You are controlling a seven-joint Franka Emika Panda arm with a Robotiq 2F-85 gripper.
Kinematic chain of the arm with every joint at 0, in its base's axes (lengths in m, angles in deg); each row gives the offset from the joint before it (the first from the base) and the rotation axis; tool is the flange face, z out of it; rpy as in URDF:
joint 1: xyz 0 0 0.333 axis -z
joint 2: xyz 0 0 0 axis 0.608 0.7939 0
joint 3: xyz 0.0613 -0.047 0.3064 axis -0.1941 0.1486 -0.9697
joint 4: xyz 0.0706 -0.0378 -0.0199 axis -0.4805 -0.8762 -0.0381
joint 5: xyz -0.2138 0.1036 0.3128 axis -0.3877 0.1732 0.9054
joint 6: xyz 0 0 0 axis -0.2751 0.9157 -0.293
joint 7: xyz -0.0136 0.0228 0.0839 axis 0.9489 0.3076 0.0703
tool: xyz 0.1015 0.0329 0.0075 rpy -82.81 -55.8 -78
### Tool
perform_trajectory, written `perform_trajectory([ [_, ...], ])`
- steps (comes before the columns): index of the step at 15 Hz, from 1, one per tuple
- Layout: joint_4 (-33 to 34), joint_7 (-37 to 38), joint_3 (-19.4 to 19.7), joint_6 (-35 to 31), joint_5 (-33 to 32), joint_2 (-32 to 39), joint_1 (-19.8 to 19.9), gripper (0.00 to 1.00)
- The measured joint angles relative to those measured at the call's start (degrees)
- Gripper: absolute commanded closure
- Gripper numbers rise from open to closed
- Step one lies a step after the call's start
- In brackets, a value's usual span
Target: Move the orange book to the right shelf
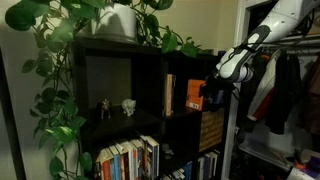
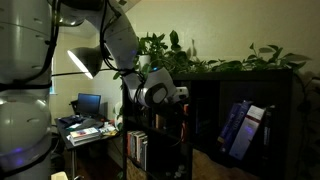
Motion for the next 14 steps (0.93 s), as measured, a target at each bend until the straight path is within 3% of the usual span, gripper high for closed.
perform_trajectory([
  [14, -3.97, -3.10, 0.63, 0.08, -0.11, -3.42, 0.22, 0.90],
])
